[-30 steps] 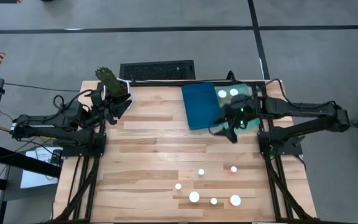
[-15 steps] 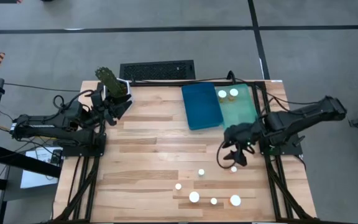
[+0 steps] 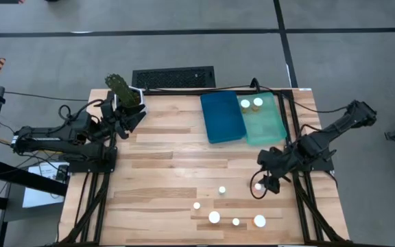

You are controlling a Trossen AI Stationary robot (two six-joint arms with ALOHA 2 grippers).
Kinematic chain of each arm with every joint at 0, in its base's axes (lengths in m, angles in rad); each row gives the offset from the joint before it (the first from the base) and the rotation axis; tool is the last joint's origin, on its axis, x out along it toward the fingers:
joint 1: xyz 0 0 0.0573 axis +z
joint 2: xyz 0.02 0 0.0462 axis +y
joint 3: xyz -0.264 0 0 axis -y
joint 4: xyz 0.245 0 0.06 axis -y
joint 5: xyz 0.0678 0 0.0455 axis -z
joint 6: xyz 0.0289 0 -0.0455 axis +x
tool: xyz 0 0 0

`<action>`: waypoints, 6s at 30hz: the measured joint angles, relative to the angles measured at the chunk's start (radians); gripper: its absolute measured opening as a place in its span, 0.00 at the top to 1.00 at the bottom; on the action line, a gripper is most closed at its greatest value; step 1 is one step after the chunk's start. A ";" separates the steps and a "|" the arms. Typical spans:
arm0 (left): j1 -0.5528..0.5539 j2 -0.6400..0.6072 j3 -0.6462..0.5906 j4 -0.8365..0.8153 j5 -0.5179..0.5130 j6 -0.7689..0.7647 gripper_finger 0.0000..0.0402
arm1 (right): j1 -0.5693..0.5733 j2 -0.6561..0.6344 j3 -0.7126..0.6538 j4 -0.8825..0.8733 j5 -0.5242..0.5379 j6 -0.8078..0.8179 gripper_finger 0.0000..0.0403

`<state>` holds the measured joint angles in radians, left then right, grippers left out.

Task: Pick and place medicine bottles into bin by pill shape (circle, oval)
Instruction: Put the orange capsule bottle into the light blue bin

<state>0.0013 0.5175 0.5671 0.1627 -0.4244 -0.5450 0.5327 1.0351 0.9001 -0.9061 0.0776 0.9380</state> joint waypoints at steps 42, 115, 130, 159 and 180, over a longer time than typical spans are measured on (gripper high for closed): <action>0.000 0.000 0.000 -0.021 -0.012 -0.016 0.26 | 0.389 0.462 0.113 0.330 0.018 0.056 0.27; 0.000 0.000 0.000 -0.045 -0.020 -0.027 0.26 | 0.388 0.521 0.116 0.248 0.040 0.136 0.52; 0.000 0.000 0.000 -0.045 -0.005 -0.027 0.26 | 0.143 0.097 0.117 -0.155 0.255 0.122 0.49; 0.000 0.000 0.000 -0.063 -0.006 -0.027 0.26 | -0.925 0.128 0.085 -0.064 0.306 -0.486 0.46; 0.000 0.000 0.000 -0.068 -0.005 -0.022 0.26 | -1.063 0.366 -0.007 0.166 0.205 -0.580 0.47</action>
<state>0.0016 0.5171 0.5669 0.0948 -0.4290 -0.5671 -0.5299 1.4007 0.8927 -0.7399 0.2821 0.3580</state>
